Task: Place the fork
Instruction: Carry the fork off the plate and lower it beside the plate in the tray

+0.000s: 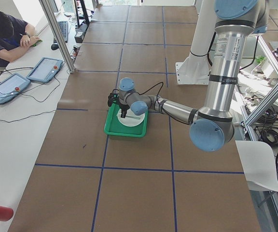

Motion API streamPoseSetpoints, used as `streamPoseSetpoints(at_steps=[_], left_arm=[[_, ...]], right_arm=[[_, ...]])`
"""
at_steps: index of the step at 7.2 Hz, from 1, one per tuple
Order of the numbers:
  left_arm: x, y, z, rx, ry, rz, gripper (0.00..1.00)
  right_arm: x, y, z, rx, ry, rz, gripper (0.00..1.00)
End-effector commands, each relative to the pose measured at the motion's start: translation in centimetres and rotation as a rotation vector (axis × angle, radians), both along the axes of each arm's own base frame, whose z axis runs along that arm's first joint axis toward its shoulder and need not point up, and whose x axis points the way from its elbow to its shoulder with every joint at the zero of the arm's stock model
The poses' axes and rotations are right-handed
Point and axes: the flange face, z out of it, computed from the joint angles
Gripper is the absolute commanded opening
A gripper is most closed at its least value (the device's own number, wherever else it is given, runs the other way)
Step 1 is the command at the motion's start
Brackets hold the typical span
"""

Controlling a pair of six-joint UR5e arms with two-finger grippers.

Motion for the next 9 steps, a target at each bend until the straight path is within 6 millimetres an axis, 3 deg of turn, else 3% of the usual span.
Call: streamPoseSetpoints(at_steps=[1,2,3,9], left_arm=[[-3.7,-0.2,4.6,-0.047,-0.035,-0.056,0.0],[-4.6,0.9,6.4,-0.035,-0.023,-0.058,0.0],[-4.6,1.1,6.7,-0.034,-0.016,-0.063,0.0],[-4.0,1.1,5.7,-0.021,-0.003,-0.052,0.0]], right_arm=[[0.0,0.0,0.0,-0.001,0.0,0.001,1.0],[0.0,0.0,0.0,-0.001,0.0,0.001,1.0],[0.0,0.0,0.0,-0.001,0.0,0.001,1.0],[0.0,0.0,0.0,-0.001,0.0,0.001,1.0]])
